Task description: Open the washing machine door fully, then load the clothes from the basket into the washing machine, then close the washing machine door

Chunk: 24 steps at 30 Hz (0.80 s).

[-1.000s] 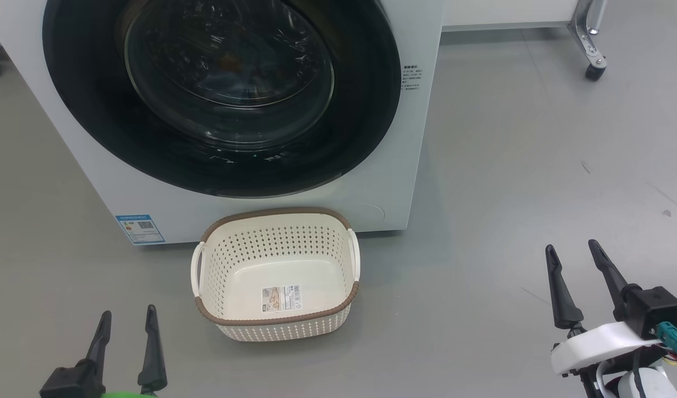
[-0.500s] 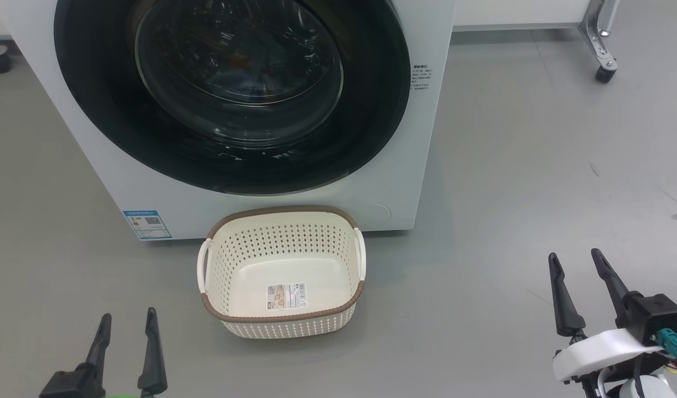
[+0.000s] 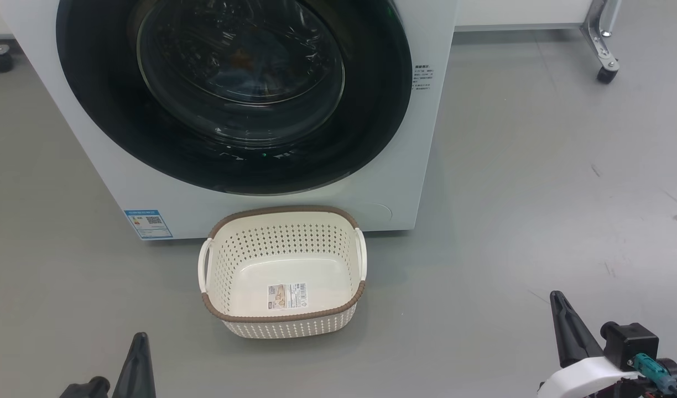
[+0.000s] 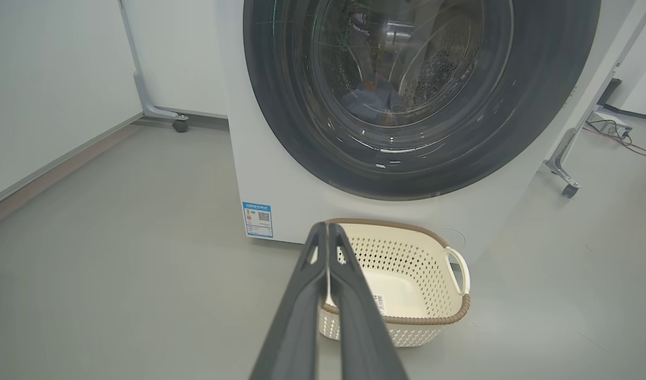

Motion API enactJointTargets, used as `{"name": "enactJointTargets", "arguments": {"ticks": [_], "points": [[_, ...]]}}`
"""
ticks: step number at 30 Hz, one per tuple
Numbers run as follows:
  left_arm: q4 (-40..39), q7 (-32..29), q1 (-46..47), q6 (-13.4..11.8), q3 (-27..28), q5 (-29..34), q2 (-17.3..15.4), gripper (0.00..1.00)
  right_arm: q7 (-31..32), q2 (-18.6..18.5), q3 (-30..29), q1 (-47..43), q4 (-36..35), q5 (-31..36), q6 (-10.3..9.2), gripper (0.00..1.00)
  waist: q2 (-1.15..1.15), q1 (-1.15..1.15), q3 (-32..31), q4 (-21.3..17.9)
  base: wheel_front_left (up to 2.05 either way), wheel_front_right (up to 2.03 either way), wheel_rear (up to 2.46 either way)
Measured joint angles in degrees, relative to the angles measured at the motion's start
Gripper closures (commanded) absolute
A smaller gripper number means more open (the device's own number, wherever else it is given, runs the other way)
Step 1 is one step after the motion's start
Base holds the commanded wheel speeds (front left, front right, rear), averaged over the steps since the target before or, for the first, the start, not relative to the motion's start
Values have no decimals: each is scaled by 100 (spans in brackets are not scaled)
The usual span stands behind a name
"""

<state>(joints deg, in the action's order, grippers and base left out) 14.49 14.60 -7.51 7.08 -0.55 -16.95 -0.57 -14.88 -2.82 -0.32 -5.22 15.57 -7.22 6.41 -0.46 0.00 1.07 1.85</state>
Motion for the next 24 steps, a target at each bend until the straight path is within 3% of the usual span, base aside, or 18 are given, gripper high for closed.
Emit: {"name": "enactJointTargets", "arguments": {"ticks": [24], "points": [[-26, -378, 26, -2, -2, -1767, -3, 100, 688, 32, -361, 271, 266, -1853, 1, 100, 0, 0, -23, -44, 0, 0, 0]]}}
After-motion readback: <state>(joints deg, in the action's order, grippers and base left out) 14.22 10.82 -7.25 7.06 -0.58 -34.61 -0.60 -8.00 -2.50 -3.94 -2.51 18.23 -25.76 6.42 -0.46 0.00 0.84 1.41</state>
